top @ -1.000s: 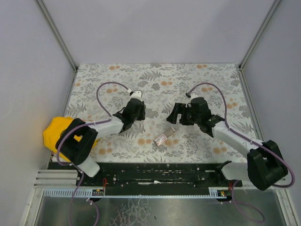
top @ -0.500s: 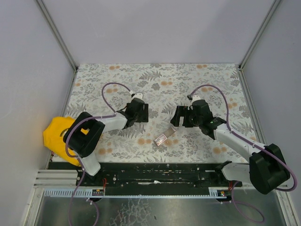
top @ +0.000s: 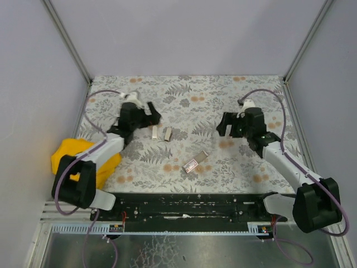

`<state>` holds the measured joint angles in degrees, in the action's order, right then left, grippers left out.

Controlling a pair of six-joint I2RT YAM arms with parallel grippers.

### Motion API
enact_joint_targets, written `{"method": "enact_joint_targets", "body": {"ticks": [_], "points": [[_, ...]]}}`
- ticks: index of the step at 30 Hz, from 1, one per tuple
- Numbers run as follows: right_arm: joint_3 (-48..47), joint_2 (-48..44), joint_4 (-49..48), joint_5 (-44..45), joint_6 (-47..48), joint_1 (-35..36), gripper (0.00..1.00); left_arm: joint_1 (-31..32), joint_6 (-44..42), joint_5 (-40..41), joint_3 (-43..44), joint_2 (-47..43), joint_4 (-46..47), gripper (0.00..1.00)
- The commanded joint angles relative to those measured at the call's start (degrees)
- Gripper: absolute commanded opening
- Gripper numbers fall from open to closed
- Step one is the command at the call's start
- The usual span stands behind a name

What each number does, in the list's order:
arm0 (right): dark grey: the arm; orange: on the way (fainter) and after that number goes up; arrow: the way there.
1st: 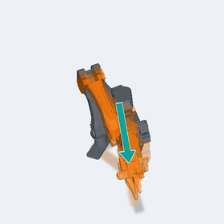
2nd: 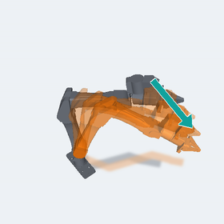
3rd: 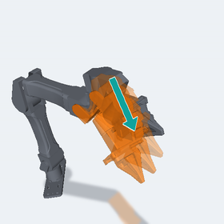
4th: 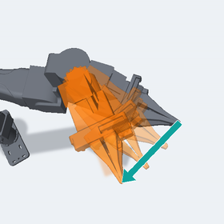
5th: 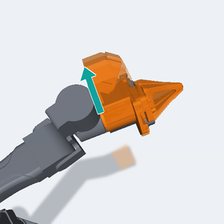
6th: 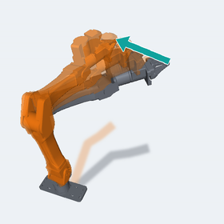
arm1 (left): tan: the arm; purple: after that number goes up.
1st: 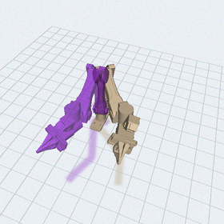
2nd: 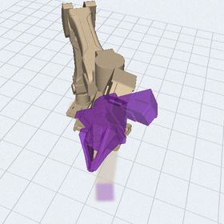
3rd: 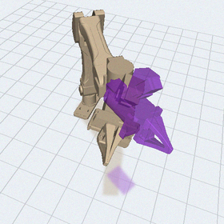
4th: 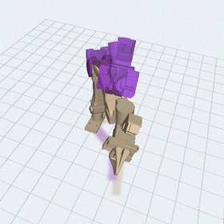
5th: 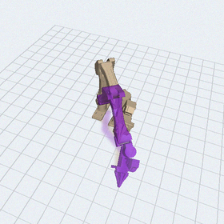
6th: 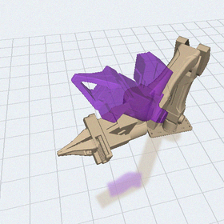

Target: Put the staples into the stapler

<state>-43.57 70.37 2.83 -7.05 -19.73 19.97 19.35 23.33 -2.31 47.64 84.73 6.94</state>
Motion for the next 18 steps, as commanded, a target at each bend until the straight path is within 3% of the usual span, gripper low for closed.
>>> {"method": "enact_joint_targets", "body": {"ticks": [1,5,6,9,14,18], "points": [[-0.14,-6.1,-4.63,2.22,3.28,-11.26,0.99,-13.23,4.3,-2.46,-8.02,-10.79,10.29,0.99],[9.25,-12.26,-13.51,11.49,3.69,-17.81,0.99,-21.57,4.18,8.51,-18.02,-20.87,16.51,1.0],[11.89,-13.5,-16.08,15.39,4.65,-17.89,0.99,-21.8,2.15,13.87,-20.25,-22.79,18.17,1.0],[20.65,-14.85,-27.16,21.53,8.87,-17.9,0.98,-21.9,-2.17,19.98,-26.5,-24.34,26.25,1.0],[30.37,-9.74,-46.85,24.47,11.63,-17.83,0.98,-21.74,-5.68,20.68,-28.21,-16.79,30.24,1.0],[30.97,-3.78,-52.05,25.49,12.74,-17.86,0.98,-21.74,-8.21,18.51,-31.37,-16.18,35.61,1.0]]}}
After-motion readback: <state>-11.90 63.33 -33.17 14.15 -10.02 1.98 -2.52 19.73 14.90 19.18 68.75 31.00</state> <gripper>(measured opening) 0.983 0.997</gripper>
